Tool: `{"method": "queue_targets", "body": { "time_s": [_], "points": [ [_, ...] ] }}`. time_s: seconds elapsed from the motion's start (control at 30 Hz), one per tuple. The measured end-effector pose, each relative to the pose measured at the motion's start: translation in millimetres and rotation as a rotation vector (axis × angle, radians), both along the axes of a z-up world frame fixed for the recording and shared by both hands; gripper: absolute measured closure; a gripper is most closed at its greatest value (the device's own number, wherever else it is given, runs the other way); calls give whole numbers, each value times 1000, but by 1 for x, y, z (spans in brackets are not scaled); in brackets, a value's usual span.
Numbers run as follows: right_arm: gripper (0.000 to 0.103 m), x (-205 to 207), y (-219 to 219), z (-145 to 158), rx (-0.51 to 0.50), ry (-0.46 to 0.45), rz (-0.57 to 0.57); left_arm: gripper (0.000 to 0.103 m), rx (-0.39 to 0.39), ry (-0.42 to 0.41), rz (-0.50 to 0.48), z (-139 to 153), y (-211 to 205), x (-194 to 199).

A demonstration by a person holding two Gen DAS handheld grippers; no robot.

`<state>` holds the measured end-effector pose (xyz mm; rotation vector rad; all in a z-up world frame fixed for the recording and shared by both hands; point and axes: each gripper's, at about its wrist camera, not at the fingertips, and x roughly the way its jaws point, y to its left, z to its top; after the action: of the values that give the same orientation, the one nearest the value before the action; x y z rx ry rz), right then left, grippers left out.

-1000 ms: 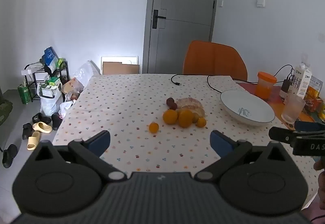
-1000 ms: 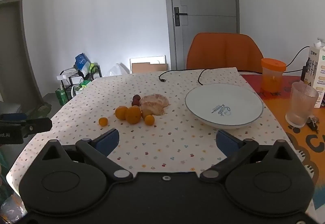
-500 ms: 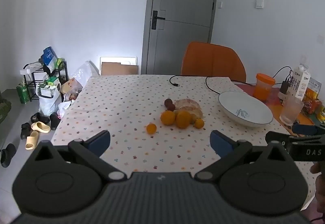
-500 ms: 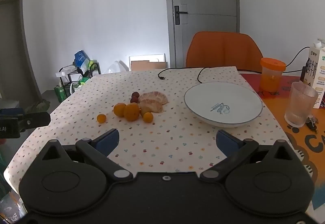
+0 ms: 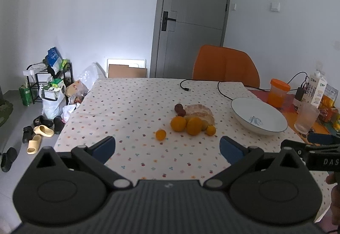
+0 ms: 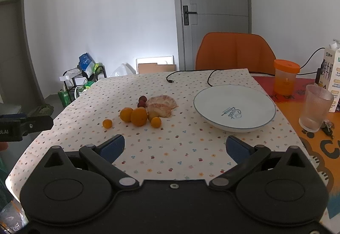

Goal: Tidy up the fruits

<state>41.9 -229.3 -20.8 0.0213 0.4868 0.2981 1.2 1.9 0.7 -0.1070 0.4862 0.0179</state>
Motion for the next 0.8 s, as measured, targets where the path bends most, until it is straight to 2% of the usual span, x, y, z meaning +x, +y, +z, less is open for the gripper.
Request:
{"method": "queue_targets", "body": {
  "time_s": [0.8],
  "points": [
    [0,0,0,2,-12,-4,7,0,6,-2,-2,2,-2,0]
  ]
}}
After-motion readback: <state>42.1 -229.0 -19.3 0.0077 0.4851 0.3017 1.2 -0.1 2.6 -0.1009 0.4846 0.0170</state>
